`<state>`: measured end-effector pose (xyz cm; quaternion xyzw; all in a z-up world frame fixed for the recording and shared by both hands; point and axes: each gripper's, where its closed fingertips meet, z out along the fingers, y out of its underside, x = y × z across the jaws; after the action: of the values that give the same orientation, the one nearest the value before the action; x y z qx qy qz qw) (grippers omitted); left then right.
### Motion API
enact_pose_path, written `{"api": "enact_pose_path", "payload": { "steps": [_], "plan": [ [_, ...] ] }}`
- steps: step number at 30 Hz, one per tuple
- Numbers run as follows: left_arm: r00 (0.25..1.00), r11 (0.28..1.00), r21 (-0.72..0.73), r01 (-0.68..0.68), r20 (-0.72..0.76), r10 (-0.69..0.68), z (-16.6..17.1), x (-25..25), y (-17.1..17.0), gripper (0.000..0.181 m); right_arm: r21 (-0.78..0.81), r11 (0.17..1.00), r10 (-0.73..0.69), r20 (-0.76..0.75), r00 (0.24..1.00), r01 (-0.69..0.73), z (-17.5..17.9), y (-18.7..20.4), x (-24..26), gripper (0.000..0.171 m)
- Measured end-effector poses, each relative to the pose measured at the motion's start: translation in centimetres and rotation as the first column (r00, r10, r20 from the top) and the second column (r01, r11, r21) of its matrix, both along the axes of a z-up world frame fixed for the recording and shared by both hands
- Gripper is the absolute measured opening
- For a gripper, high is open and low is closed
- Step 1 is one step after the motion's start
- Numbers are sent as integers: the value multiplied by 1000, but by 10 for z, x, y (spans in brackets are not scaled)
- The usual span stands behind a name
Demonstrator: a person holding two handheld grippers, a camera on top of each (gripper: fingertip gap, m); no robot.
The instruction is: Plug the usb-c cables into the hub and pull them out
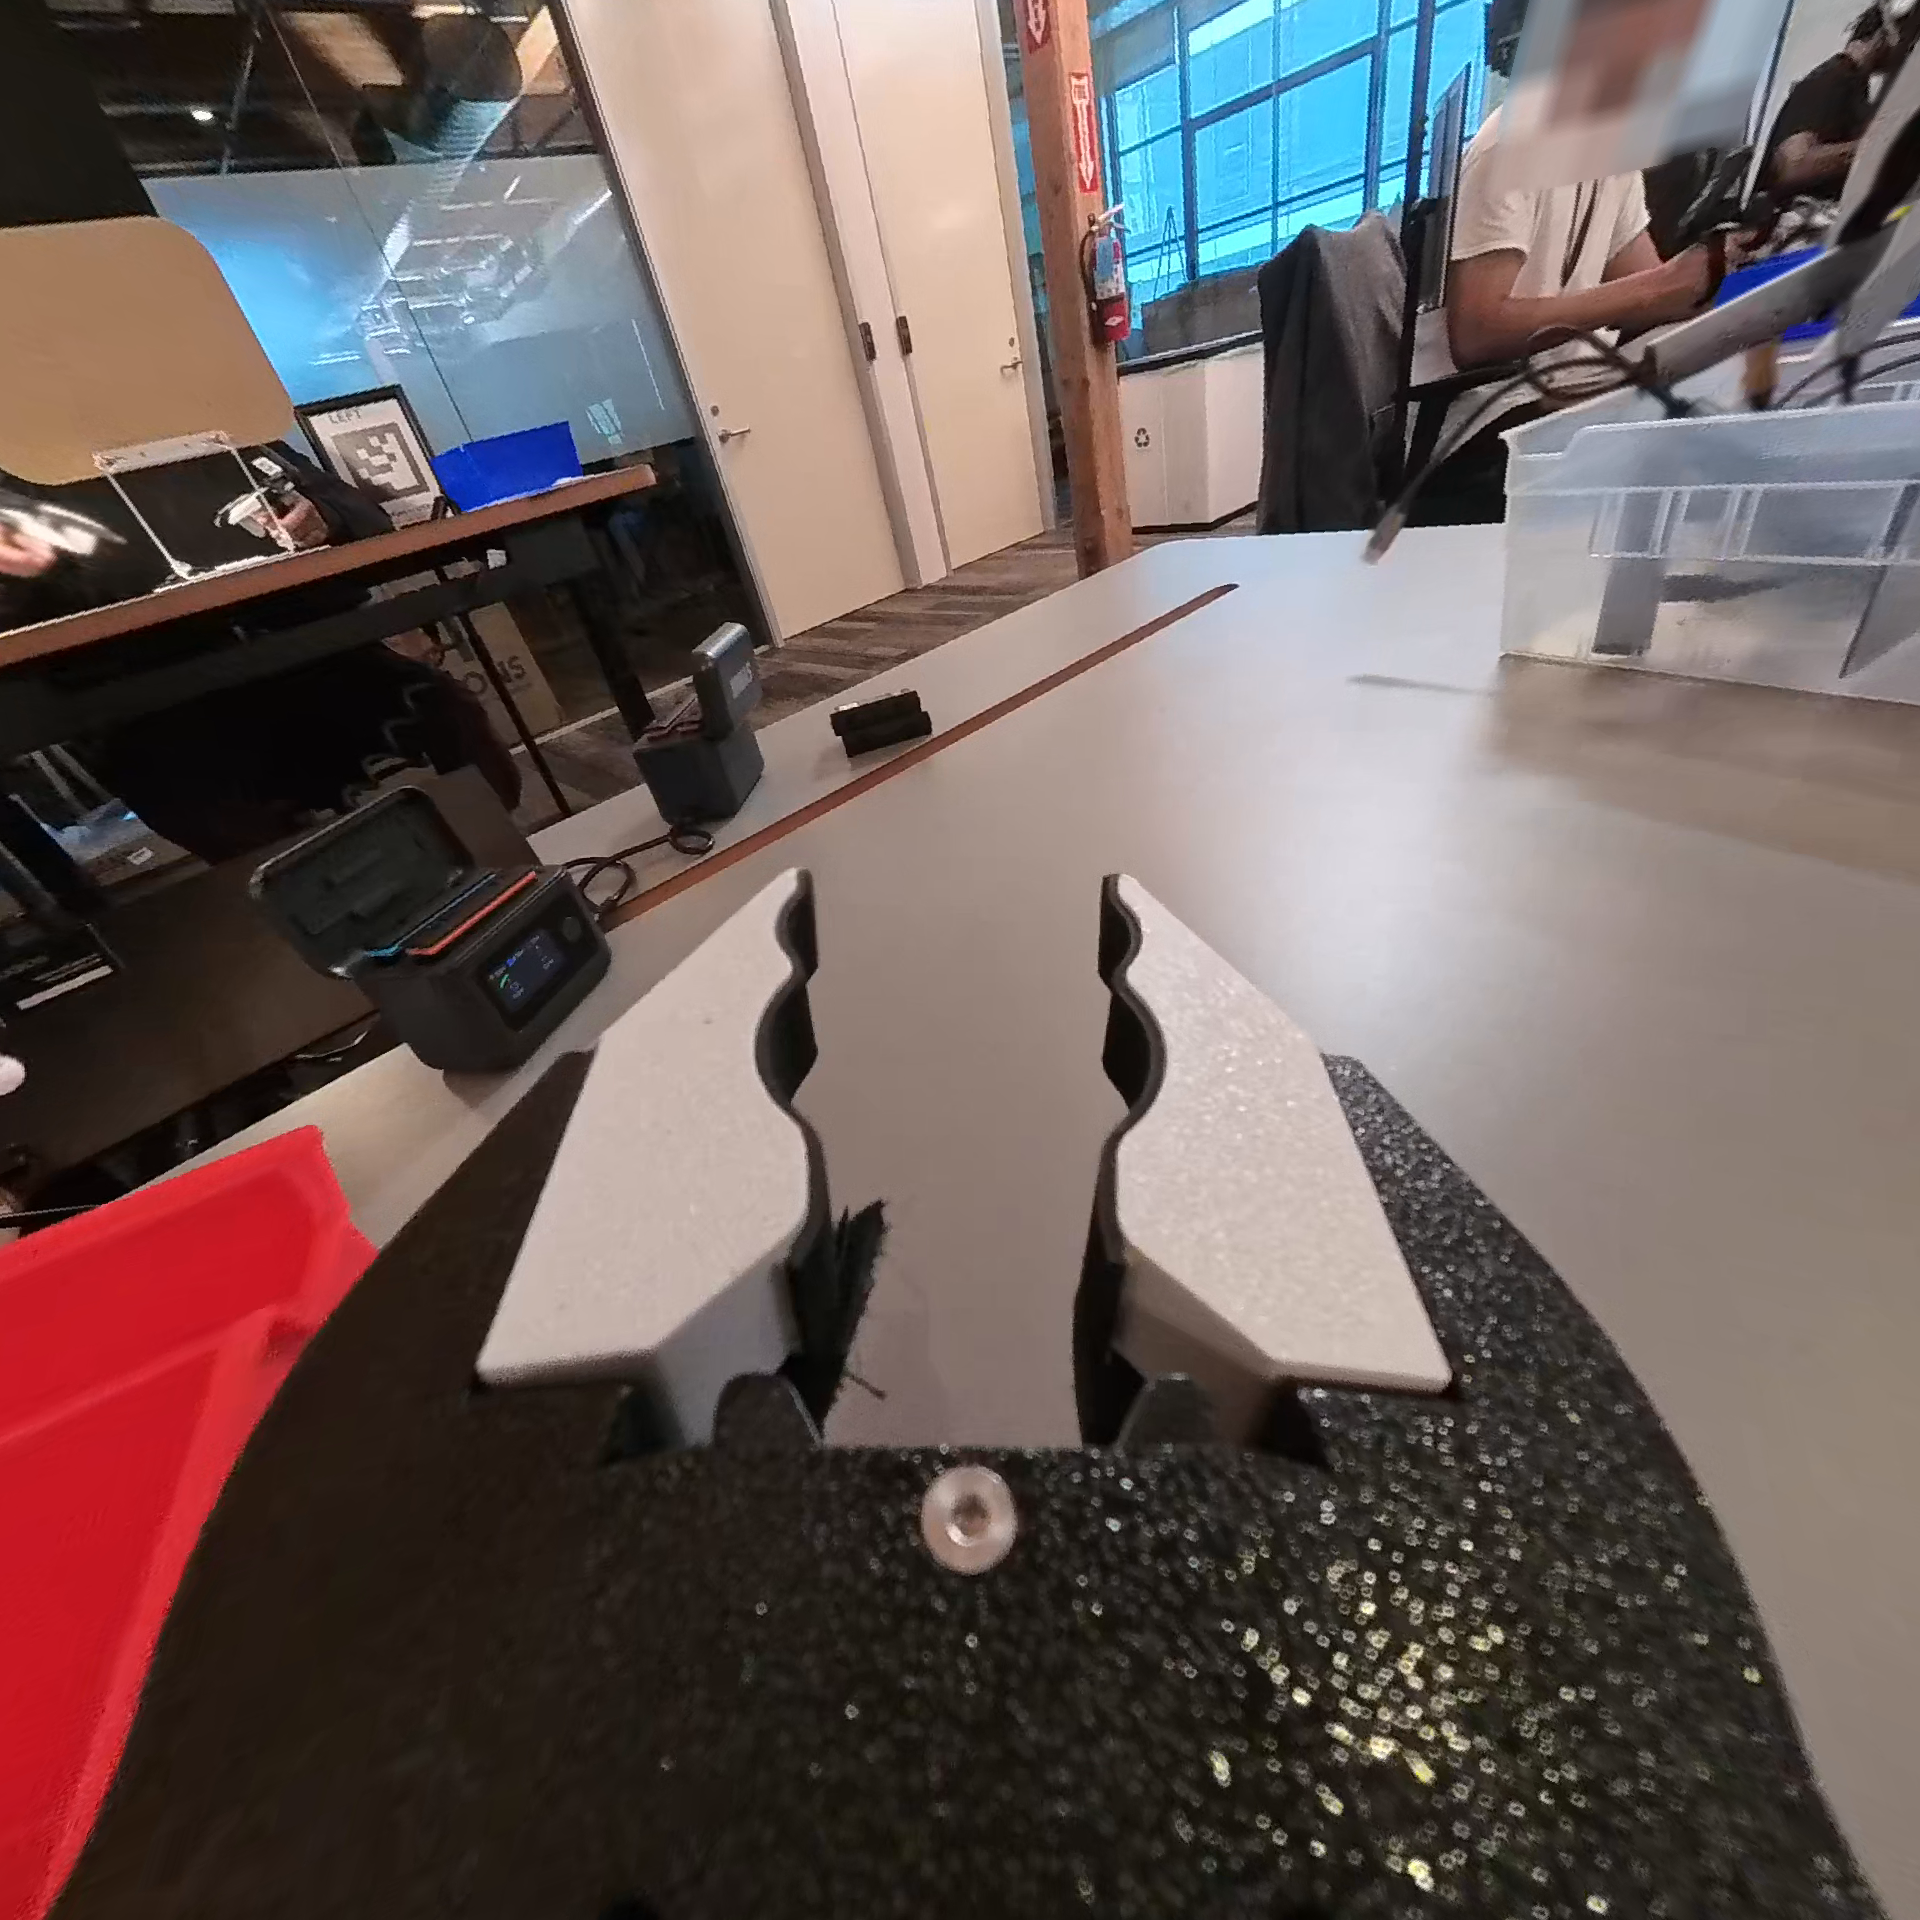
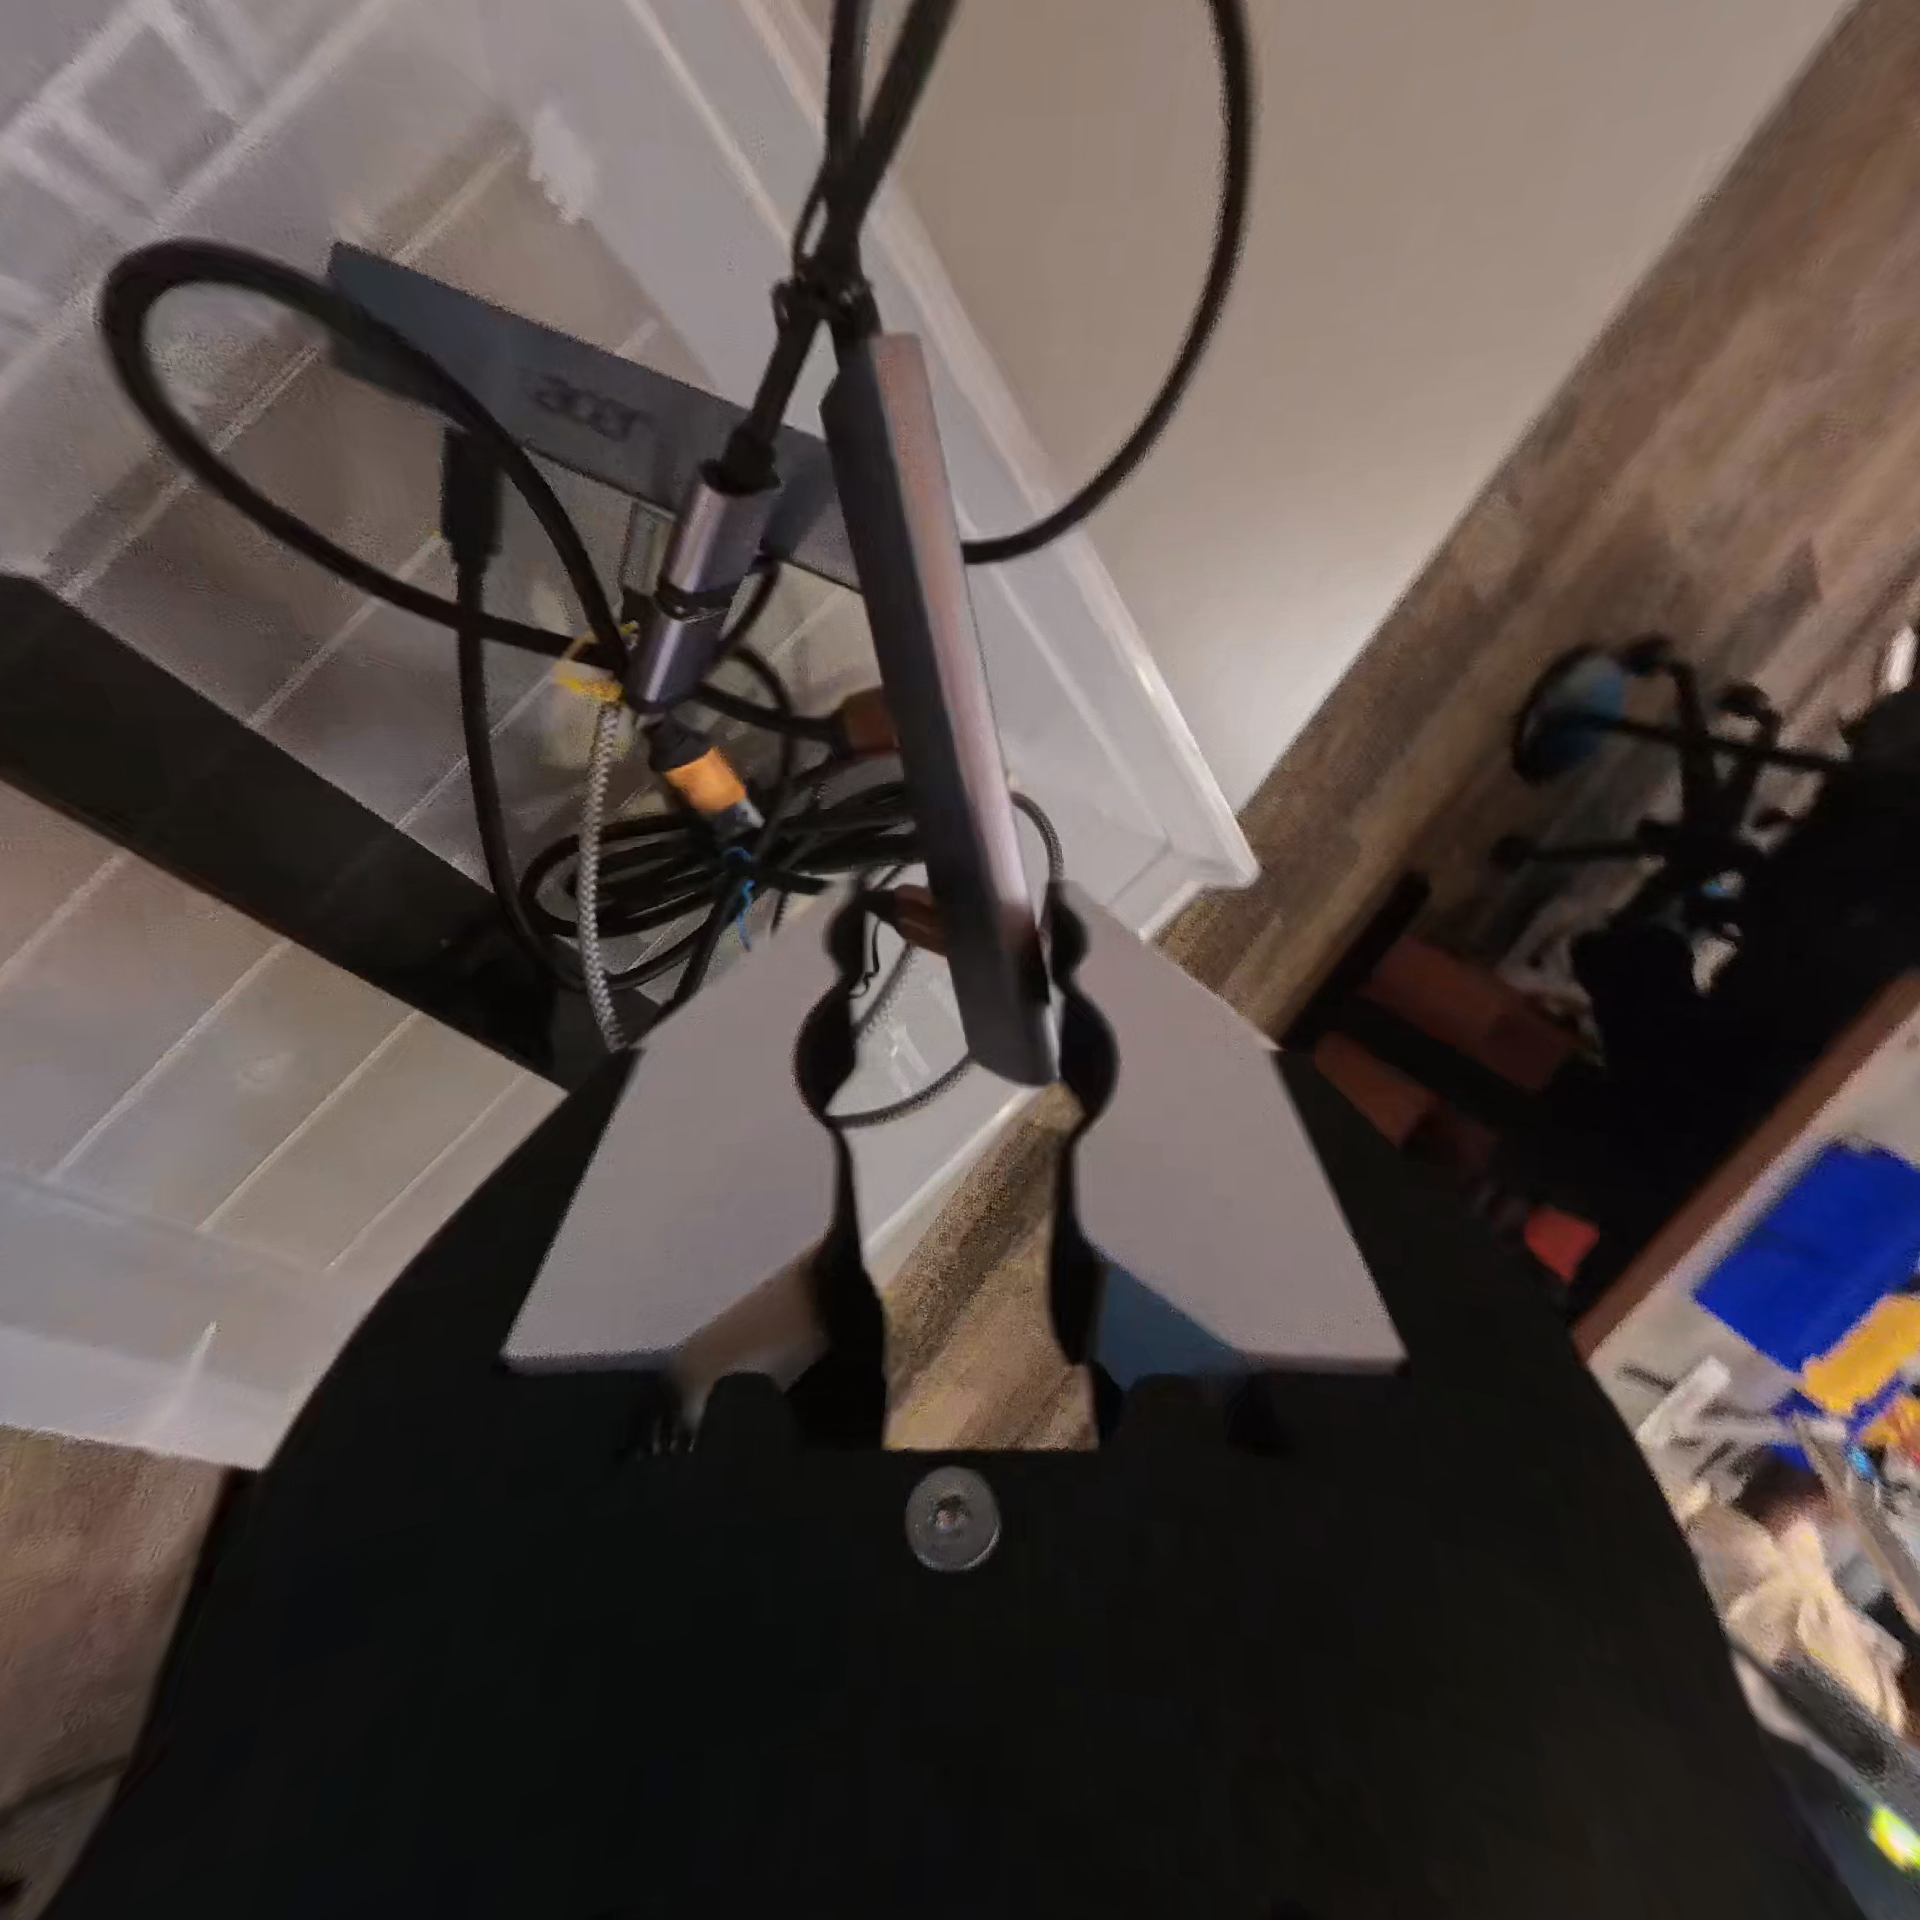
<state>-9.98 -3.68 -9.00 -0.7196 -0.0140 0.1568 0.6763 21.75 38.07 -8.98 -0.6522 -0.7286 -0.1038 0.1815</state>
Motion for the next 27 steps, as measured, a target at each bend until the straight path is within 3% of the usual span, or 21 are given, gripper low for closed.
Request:
{"api": "enact_pose_path", "payload": {
  "steps": [2, 4, 6, 7, 9, 12, 13, 16, 21, 23, 27],
  "plan": [
    [1000, 1000, 1, -13, 3, 13, 0, -2, -1, 57, 116, 992, -27, -107, 994, 39, 27, -1, -6, 64],
    [999, 1000, 2, -27, 22, 27, 0, -5, -1, 68, 310, 947, 15, -291, 956, 79, 72, -6, -14, 83],
    [997, 998, 10, -68, 37, 67, 0, -11, -2, 97, 502, 836, 78, -509, 857, 222, 130, -20, -12, 79],
    [996, 996, 9, -84, 34, 84, 1, -13, -2, 112, 506, 820, 135, -626, 768, 268, 150, -42, -16, 78],
    [996, 996, 13, -87, 17, 86, 1, -11, -2, 125, 412, 879, 233, -812, 536, 241, 170, -108, -34, 78],
    [996, 996, 30, -82, -15, 83, 4, -7, -1, 129, 302, 952, 304, -934, 188, -41, 166, -234, -75, 76],
    [996, 996, 23, -84, -27, 85, 4, -6, 0, 130, 272, 952, 288, -951, 113, -142, 155, -270, -89, 76],
    [993, 995, -14, -94, -73, 93, -2, -1, 0, 131, 303, 926, 325, -943, 67, -227, 103, -315, -134, 76],
    [975, 988, -55, -142, -180, 130, -6, 6, -7, 129, 292, 933, 307, -951, 42, -210, 30, -307, -176, 68],
    [973, 989, -59, -136, -195, 122, -6, 11, -8, 128, 307, 919, 338, -936, 95, -248, 20, -310, -177, 68],
    [977, 994, -56, -92, -196, 80, -5, 20, -5, 128, 280, 927, 304, -950, 64, -249, 16, -303, -170, 60]
  ]
}}
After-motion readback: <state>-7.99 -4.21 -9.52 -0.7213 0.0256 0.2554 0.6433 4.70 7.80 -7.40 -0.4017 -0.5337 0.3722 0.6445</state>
